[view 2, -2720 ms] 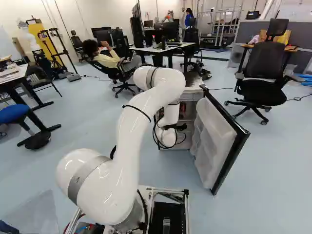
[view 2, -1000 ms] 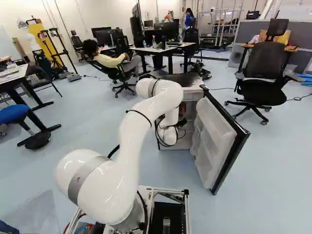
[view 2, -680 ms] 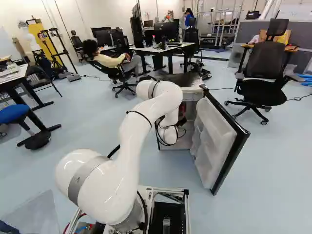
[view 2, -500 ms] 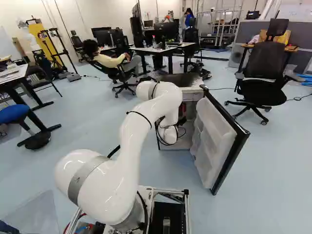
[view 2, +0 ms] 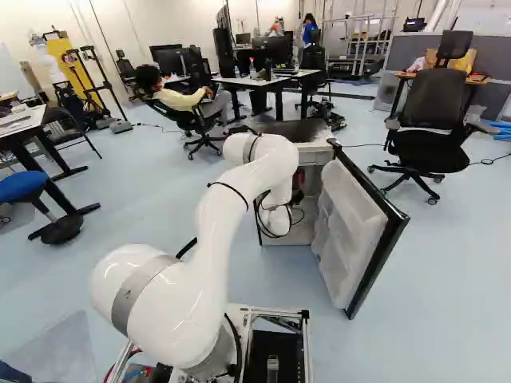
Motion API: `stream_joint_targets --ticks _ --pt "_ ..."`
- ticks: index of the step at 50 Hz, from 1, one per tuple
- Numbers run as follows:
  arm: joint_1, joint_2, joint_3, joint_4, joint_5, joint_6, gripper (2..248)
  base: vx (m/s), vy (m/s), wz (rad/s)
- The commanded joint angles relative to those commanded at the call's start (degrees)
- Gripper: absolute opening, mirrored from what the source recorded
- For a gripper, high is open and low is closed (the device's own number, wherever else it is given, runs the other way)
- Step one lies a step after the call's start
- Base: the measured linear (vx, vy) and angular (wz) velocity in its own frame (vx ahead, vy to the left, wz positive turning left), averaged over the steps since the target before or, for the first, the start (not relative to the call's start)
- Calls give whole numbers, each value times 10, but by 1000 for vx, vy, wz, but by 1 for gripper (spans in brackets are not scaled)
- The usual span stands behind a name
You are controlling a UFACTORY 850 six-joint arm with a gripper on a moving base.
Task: Grab a drink from the fridge
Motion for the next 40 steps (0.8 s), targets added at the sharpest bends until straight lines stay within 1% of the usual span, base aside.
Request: stream_joint_targets --ticks 3,4,8,9,14,24,25,29,30,34,35,40 --pt "0 0 0 0 0 0 208 0 0 0" --pt "0 0 0 0 0 0 197 0 0 0" --pt "0 0 0 0 0 0 197 0 0 0" --pt "0 0 0 0 0 0 184 0 0 0" --pt "0 0 0 0 0 0 181 0 0 0" --pt "0 0 0 0 0 0 183 0 0 0" --pt "0 0 0 0 0 0 178 0 0 0" --pt "0 0 0 0 0 0 178 0 0 0" --pt "0 0 0 0 0 0 164 0 0 0" --pt "0 0 0 0 0 0 164 0 0 0" --pt "0 0 0 0 0 0 152 0 0 0" --pt "0 0 0 0 0 0 152 0 0 0"
